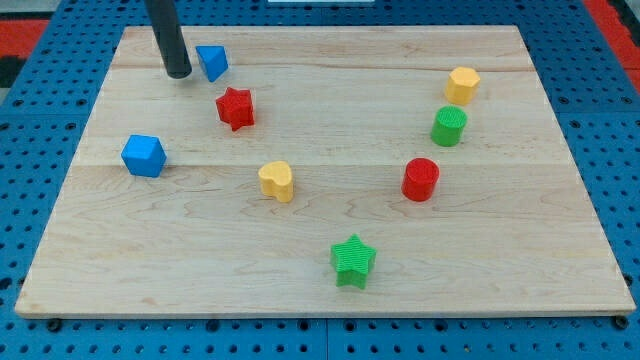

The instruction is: Move the blue cube towards the center left

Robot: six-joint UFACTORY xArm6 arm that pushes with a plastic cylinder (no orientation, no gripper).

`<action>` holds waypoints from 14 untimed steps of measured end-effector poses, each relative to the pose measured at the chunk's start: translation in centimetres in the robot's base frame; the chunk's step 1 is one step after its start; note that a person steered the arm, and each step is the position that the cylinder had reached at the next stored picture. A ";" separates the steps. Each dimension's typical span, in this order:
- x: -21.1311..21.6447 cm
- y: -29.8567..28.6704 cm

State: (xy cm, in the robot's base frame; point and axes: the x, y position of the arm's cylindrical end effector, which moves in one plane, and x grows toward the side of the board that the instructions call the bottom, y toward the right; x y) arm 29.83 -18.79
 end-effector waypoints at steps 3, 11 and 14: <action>7.6 1.1; 12.3 -2.4; 14.0 -5.2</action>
State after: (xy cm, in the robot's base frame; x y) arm 43.81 -24.03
